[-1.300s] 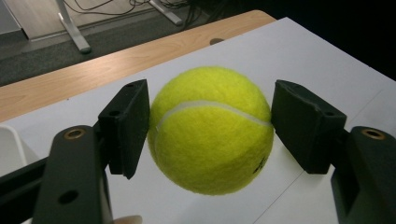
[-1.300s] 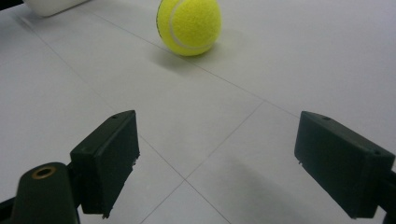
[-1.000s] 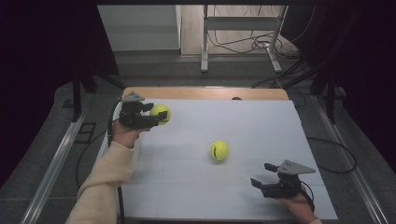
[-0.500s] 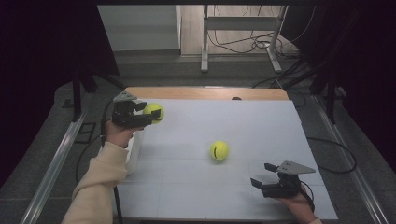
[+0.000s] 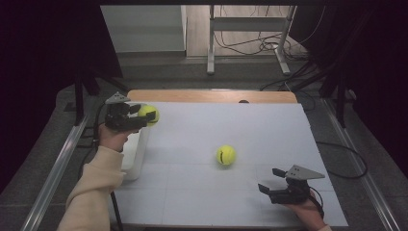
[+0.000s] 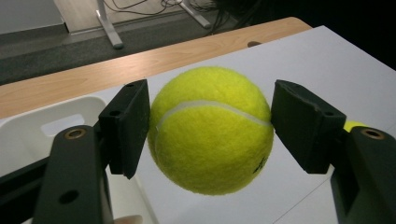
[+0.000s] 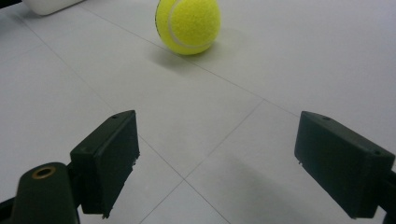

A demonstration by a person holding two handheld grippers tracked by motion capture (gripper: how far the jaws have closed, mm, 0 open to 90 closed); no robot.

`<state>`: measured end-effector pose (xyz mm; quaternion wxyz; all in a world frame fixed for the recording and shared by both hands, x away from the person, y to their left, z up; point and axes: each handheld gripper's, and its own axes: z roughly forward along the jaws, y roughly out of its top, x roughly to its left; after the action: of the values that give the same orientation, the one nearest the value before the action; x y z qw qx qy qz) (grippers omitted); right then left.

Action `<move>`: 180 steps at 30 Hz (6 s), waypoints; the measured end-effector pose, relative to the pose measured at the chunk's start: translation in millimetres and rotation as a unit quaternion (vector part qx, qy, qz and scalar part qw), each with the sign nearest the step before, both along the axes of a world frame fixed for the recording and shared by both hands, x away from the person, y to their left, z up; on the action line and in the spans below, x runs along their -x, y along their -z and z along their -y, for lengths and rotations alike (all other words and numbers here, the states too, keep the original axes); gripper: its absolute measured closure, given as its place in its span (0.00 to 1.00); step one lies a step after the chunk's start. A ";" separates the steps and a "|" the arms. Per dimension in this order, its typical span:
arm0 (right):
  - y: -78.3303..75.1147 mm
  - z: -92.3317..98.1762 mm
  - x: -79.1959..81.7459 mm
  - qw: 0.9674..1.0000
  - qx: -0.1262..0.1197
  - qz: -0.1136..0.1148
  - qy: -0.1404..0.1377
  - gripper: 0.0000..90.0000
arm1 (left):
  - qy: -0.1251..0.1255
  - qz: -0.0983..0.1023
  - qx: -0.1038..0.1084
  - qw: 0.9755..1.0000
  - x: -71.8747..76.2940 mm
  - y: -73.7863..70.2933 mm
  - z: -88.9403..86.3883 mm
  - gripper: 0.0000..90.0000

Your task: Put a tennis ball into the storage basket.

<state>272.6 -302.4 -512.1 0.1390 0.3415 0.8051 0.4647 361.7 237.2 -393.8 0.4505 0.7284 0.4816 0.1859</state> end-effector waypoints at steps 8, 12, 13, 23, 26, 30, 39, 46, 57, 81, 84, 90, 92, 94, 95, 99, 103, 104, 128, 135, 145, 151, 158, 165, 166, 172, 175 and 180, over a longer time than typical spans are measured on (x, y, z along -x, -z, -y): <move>0.0 0.0 -0.1 1.000 0.000 0.001 -0.001 0.16 | -0.016 -0.004 -0.001 1.000 -0.1 1.9 -12.5 0.34; -0.3 0.1 0.0 1.000 0.001 0.000 -0.001 0.16 | -0.024 -0.005 -0.001 1.000 -0.6 2.2 -17.9 0.34; -0.1 0.0 0.0 1.000 0.001 0.000 -0.001 0.16 | -0.028 -0.006 -0.002 1.000 -1.1 2.2 -20.6 0.34; 0.0 -0.1 -0.2 1.000 0.001 0.000 0.000 0.16 | -0.047 -0.011 -0.007 0.999 -8.0 2.5 -31.1 0.34; 0.0 0.0 -0.2 1.000 0.001 0.000 -0.001 0.16 | -0.052 -0.013 -0.008 0.999 -10.4 3.4 -33.7 0.34; 0.0 0.1 0.0 1.000 0.000 0.000 0.000 0.16 | -0.060 -0.019 -0.010 0.998 -15.3 5.7 -38.3 0.34; -0.1 0.3 -0.1 1.000 0.000 0.000 0.000 0.16 | -0.075 -0.030 -0.014 0.997 -26.3 10.2 -43.1 0.34; -0.1 0.6 -0.1 1.000 0.000 0.000 0.000 0.16 | -0.082 -0.040 -0.019 0.996 -35.6 12.8 -44.3 0.34; -0.2 0.7 0.0 1.000 0.000 0.000 0.000 0.16 | -0.090 -0.047 -0.034 0.994 -43.2 13.0 -43.8 0.34; -0.3 1.3 -0.1 1.000 -0.001 0.002 0.003 0.16 | -0.106 -0.072 -0.057 0.990 -60.5 23.9 -46.2 0.34; -0.4 1.3 -0.1 1.000 -0.001 0.002 0.003 0.16 | -0.106 -0.077 -0.059 0.990 -62.7 26.2 -45.1 0.34; -0.4 1.2 0.0 1.000 -0.001 0.002 0.003 0.16 | -0.107 -0.092 -0.077 0.987 -68.6 32.4 -42.4 0.34; -0.5 1.4 0.1 1.000 -0.002 0.003 0.003 0.16 | -0.109 -0.099 -0.077 0.986 -70.0 34.6 -42.9 0.34; -0.6 1.5 0.1 1.000 -0.001 0.003 0.003 0.16 | -0.110 -0.103 -0.078 0.985 -70.5 35.9 -43.2 0.34; -0.7 1.7 0.1 1.000 0.001 0.002 0.003 0.16 | -0.109 -0.105 -0.080 0.985 -70.7 36.7 -43.4 0.34; -0.5 1.5 -0.1 1.000 0.000 0.002 0.002 0.16 | -0.107 -0.106 -0.081 0.985 -70.3 38.0 -41.8 0.34; -0.3 1.1 -0.3 1.000 -0.001 0.001 0.003 0.16 | -0.106 -0.105 -0.081 0.985 -70.5 37.8 -40.1 0.34; -0.2 1.0 -0.2 1.000 -0.001 0.002 0.002 0.16 | -0.105 -0.105 -0.081 0.986 -70.5 37.7 -40.0 0.34; 0.0 0.7 0.0 1.000 0.001 0.000 0.000 0.16 | -0.104 -0.066 -0.036 0.992 -61.7 27.6 -40.7 0.10; -0.1 0.8 0.2 1.000 0.001 0.000 0.001 0.16 | -0.088 -0.054 -0.006 0.995 -51.9 26.4 -40.7 0.11; -0.1 0.3 0.2 1.000 0.003 0.000 0.000 0.16 | -0.057 -0.027 0.019 0.998 -33.6 20.2 -37.1 0.11; -0.3 0.3 0.4 1.000 0.004 0.000 0.001 0.16 | -0.041 -0.017 0.023 0.999 -26.4 19.9 -30.2 0.11; -0.1 0.0 0.6 1.000 0.003 0.000 0.001 0.16 | -0.026 -0.007 0.030 0.999 -17.8 17.5 -21.4 0.11; -1.1 -0.3 0.5 1.000 -0.010 -0.002 -0.002 0.16 | 0.001 0.007 0.033 0.999 -7.5 14.7 -8.9 0.11; -1.4 -0.1 0.5 1.000 -0.009 -0.002 -0.002 0.16 | 0.005 0.008 0.034 0.999 -6.4 15.2 -6.9 0.11; -0.5 1.0 0.6 1.000 -0.010 -0.004 0.004 0.16 | 0.026 0.012 0.040 0.999 -2.0 17.0 5.8 0.11; -0.7 -0.1 -0.3 1.000 -0.010 -0.004 0.004 0.16 | 0.039 0.017 0.042 0.998 1.9 17.1 12.3 0.11; -0.2 0.3 -1.0 1.000 -0.007 -0.005 0.007 0.16 | 0.057 0.015 0.041 0.997 5.6 18.1 18.2 0.11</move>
<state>273.6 -302.7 -511.9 0.1360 0.3505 0.8001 0.4673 356.1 219.0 -411.9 0.4976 0.7326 0.4393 0.1509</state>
